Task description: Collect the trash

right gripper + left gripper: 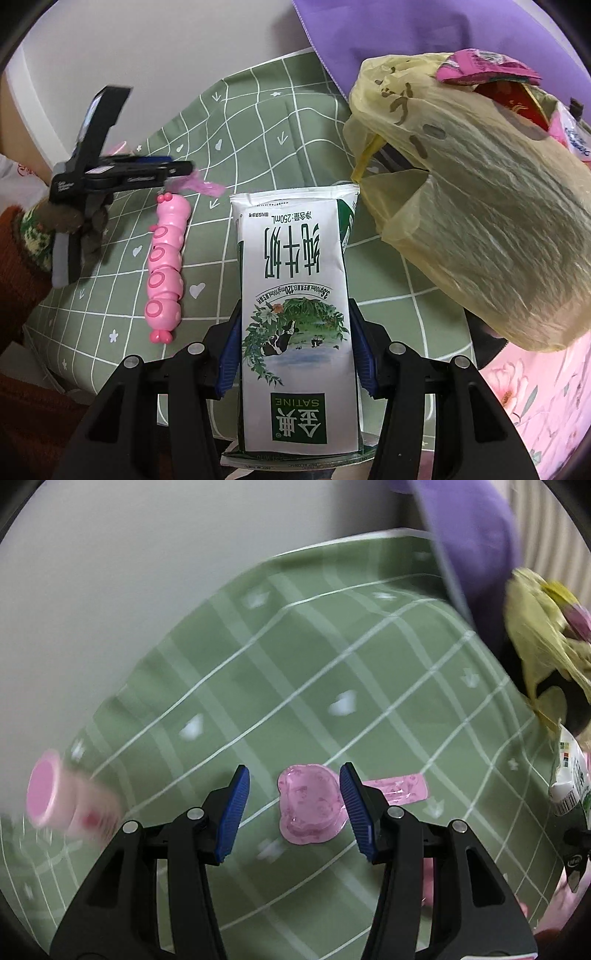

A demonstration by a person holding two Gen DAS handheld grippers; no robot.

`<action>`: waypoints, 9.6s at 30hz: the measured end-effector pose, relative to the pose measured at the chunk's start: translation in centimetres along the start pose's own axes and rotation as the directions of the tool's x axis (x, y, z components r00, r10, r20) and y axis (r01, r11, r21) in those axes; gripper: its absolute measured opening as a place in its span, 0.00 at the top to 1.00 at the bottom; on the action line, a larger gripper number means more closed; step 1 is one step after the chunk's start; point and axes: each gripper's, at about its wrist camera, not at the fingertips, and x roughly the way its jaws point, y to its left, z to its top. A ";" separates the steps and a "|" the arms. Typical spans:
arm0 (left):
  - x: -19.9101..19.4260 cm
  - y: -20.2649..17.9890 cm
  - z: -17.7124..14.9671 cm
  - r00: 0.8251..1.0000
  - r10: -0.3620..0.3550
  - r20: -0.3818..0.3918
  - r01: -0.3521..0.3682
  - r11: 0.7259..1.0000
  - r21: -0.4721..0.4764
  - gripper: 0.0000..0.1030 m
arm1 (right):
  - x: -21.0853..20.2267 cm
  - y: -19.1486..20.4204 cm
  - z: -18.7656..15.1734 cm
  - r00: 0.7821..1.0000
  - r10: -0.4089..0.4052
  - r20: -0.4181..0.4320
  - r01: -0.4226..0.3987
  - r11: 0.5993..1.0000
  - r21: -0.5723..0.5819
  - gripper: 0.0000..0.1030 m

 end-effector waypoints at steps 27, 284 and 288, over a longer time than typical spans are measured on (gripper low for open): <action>-1.4 2.3 -2.0 0.996 -0.082 0.018 0.084 0.981 -0.172 0.72 | 2.9 2.3 3.0 1.000 0.025 -0.008 -0.025 0.996 -0.090 0.52; -29.9 -11.8 -10.3 0.930 0.114 0.349 -0.043 0.978 -0.203 0.34 | -18.1 4.2 -4.7 0.876 -0.132 0.463 0.111 0.991 0.073 0.45; -30.0 -11.9 -10.4 0.930 0.117 0.349 -0.045 0.977 -0.206 0.34 | -18.1 4.2 -4.7 0.876 -0.133 0.464 0.112 0.991 0.073 0.44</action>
